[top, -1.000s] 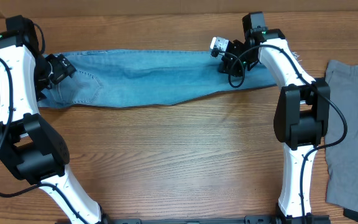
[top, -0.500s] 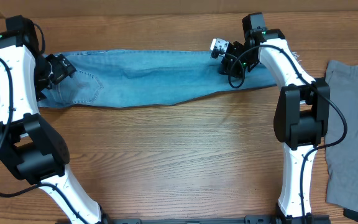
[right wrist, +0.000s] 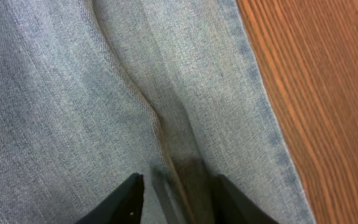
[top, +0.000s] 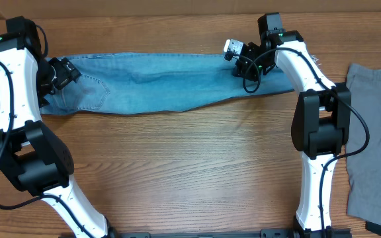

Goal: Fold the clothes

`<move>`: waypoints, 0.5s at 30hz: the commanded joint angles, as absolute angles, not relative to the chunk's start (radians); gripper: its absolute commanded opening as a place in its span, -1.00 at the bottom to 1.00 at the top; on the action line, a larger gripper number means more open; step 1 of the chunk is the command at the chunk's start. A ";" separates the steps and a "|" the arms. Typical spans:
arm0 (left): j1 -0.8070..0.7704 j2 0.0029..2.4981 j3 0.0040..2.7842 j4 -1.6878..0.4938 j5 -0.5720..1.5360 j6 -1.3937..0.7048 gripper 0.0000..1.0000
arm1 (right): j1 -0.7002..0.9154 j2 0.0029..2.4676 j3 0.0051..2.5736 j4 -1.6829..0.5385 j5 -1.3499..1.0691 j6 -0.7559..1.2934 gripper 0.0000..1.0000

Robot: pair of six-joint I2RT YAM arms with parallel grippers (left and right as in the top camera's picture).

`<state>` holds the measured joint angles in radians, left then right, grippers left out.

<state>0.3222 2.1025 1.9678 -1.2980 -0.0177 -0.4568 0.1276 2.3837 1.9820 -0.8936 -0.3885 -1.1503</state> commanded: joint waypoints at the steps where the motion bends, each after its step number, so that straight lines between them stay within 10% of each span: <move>1: 0.318 2.116 1.964 -1.301 -0.007 -0.442 1.00 | 0.129 2.400 1.970 -0.888 -0.402 -1.149 -0.31; 15: 0.318 2.116 1.964 -1.301 -0.007 -0.442 1.00 | 0.129 2.400 1.970 -0.910 -0.382 -1.150 -0.32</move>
